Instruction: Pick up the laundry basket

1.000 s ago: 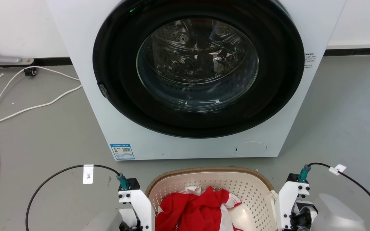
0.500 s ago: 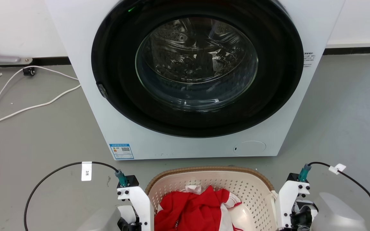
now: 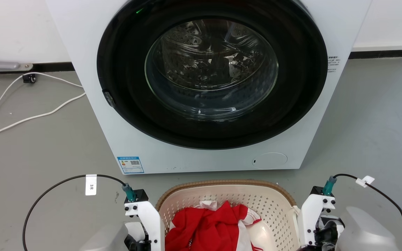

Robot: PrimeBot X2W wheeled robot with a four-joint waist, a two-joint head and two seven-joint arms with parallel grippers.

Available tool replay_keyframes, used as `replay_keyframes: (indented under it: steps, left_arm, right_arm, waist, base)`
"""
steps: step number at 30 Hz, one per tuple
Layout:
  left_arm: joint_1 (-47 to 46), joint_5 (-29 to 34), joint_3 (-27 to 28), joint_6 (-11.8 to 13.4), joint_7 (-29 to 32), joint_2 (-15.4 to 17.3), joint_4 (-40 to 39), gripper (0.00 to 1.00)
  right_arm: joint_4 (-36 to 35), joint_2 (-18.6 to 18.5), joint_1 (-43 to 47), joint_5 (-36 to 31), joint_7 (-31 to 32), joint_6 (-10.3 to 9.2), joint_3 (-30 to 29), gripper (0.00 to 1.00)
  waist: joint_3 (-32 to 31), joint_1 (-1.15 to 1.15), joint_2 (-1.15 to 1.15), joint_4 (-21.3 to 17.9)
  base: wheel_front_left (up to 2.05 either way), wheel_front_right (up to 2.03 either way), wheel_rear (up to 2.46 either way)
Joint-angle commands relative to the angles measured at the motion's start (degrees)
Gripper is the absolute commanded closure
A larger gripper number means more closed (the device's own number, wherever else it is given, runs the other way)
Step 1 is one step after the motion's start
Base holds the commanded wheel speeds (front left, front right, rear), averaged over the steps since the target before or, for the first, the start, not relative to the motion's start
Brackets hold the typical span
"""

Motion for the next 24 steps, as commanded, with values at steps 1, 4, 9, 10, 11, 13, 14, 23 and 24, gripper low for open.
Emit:
replay_keyframes:
  steps: [1, 4, 9, 10, 11, 13, 14, 23, 24]
  left_arm:
    - [-0.8, -0.5, -0.1, -0.8, 0.2, -1.0, -0.8, 1.0]
    - [-0.8, -0.9, -0.3, -0.8, 0.3, -0.9, -0.7, 1.0]
    - [-0.9, -1.3, -0.7, -0.8, 0.1, -0.9, -0.7, 1.0]
    - [-0.9, -1.3, -0.8, -0.8, 0.0, -0.9, -0.7, 1.0]
    - [-0.9, -1.4, -0.9, -0.8, 0.0, -0.9, -0.7, 1.0]
    - [-0.9, -1.5, -1.1, -0.8, -0.1, -1.0, -0.7, 1.0]
    - [-0.8, -1.6, -1.2, -0.8, -0.1, -1.0, -0.7, 1.0]
    - [-0.8, -2.2, -2.0, -0.8, -0.5, -1.1, -0.6, 1.0]
    - [-0.8, -2.3, -2.1, -0.8, -0.6, -1.1, -0.6, 1.0]
  right_arm:
    - [-0.5, 1.2, -0.7, -0.1, 0.1, 0.2, -0.4, 1.0]
    - [-0.5, 1.3, -0.5, -0.5, 0.2, 0.2, -1.0, 1.0]
    - [-0.5, 1.6, -0.2, -1.3, 0.7, 0.2, -2.1, 1.0]
    - [-0.5, 1.6, -0.1, -1.4, 0.7, 0.21, -2.3, 1.0]
    - [-0.5, 1.6, -0.1, -1.6, 0.7, 0.21, -2.5, 1.0]
    - [-0.5, 1.7, 0.0, -1.9, 0.8, 0.21, -2.9, 1.0]
    - [-0.5, 1.7, 0.1, -2.1, 0.9, 0.2, -3.1, 1.0]
    - [-0.5, 1.9, 0.3, -3.7, 1.2, 0.21, -4.8, 1.0]
    - [-0.5, 1.9, 0.4, -3.8, 1.2, 0.21, -4.9, 1.0]
  waist:
    - [0.0, 0.0, 0.0, 0.0]
    - [0.0, 0.0, 0.0, 0.0]
    - [0.0, 0.0, 0.0, 0.0]
    - [0.0, 0.0, 0.0, 0.0]
    - [0.0, 0.0, 0.0, 0.0]
    - [0.0, 0.0, 0.0, 0.0]
    - [-0.1, 0.0, 0.0, 0.0]
    - [-0.2, 0.0, 0.0, 0.1]
    - [-0.3, 0.0, 0.0, 0.1]
  base:
    - [0.0, 0.0, 0.0]
    - [0.0, 0.0, 0.0]
    - [0.0, 0.0, 0.0]
    - [0.0, 0.0, 0.0]
    - [0.0, 0.0, 0.0]
    - [0.0, 0.0, 0.0]
    - [0.0, 0.0, 0.0]
    - [0.0, 0.0, 0.0]
    - [0.0, 0.0, 0.0]
